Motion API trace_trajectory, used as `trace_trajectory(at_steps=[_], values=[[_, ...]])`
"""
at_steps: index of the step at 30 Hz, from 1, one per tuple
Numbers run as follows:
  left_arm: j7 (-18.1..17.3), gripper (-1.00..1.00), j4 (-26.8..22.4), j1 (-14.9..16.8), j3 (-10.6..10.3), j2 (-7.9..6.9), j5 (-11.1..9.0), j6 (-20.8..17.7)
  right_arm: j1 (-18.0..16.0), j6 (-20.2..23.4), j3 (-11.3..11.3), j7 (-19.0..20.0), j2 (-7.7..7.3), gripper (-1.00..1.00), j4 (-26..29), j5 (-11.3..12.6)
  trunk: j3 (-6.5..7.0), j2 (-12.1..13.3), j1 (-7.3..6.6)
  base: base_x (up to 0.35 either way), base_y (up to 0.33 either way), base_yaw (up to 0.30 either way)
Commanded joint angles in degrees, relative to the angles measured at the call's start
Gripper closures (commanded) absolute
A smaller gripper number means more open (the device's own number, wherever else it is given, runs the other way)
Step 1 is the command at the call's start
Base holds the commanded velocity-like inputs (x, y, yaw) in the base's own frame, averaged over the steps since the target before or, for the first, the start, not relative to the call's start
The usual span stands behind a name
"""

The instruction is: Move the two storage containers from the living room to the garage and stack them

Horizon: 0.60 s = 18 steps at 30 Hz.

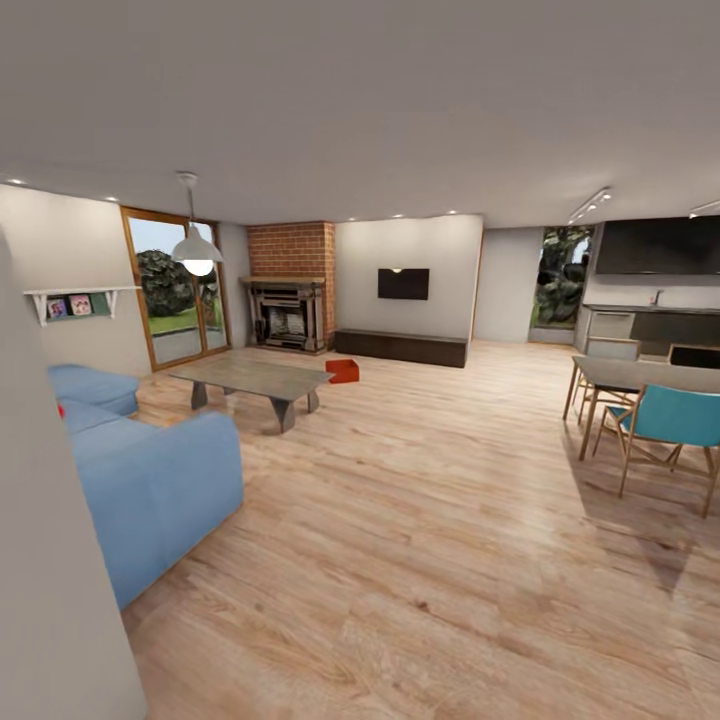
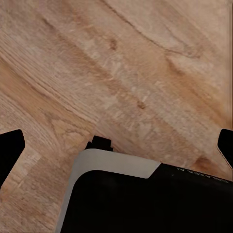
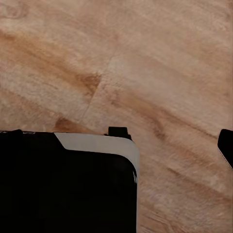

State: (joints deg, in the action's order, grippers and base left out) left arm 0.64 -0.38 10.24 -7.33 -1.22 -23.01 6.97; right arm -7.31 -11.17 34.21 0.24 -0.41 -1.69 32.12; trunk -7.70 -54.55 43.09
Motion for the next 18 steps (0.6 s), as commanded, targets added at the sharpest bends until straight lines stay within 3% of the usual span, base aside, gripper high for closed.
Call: trace_trajectory(at_steps=[1,18], values=[[0.1,-1.0,0.0,0.0,-0.5,0.02,-0.4,0.1,-0.1,-0.3,0.5,0.0,0.04,-1.0,-0.2,0.4,-0.08,0.0,0.04,0.322,0.0,0.0],[0.1,-1.0,0.0,0.0,-0.5,0.06,-0.5,0.2,-0.1,-0.1,0.4,0.0,-0.03,-1.0,-0.2,0.4,-0.08,0.0,0.04,0.322,0.0,0.0]])
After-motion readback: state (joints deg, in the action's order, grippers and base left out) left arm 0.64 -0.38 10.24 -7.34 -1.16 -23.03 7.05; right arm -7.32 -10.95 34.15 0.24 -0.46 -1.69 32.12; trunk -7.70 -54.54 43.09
